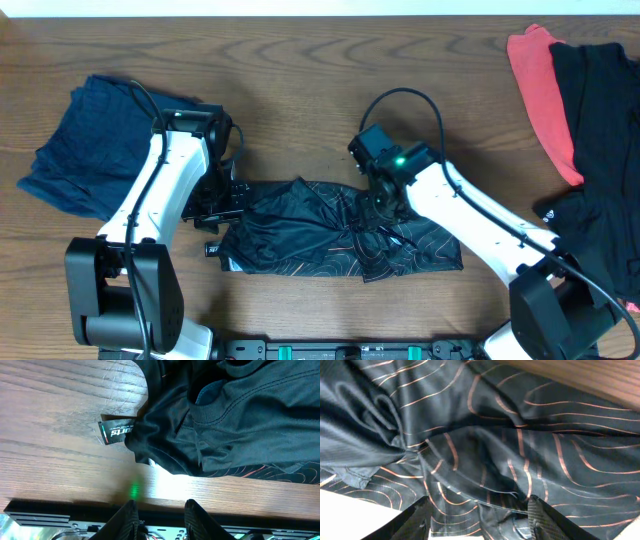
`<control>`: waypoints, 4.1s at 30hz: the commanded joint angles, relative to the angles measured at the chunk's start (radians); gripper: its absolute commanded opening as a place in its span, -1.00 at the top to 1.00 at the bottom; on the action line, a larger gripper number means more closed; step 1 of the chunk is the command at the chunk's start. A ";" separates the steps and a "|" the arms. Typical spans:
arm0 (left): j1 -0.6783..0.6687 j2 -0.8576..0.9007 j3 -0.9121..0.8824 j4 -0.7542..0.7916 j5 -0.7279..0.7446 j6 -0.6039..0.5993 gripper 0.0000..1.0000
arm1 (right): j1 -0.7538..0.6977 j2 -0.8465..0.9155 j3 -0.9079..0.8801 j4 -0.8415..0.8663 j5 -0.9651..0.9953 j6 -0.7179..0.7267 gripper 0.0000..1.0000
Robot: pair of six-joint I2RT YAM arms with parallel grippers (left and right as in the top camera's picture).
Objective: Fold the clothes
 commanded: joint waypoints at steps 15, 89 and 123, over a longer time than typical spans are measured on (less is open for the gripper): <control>0.004 -0.004 -0.002 -0.003 -0.005 -0.005 0.34 | 0.053 0.129 -0.017 0.114 0.087 0.015 0.98; 0.004 -0.004 -0.002 0.011 -0.005 -0.013 0.13 | -0.057 -0.082 -0.315 0.322 -0.149 0.023 0.98; 0.005 0.044 -0.172 0.326 0.055 0.007 -0.65 | -0.233 -0.349 -0.171 0.159 -0.181 -0.206 -0.62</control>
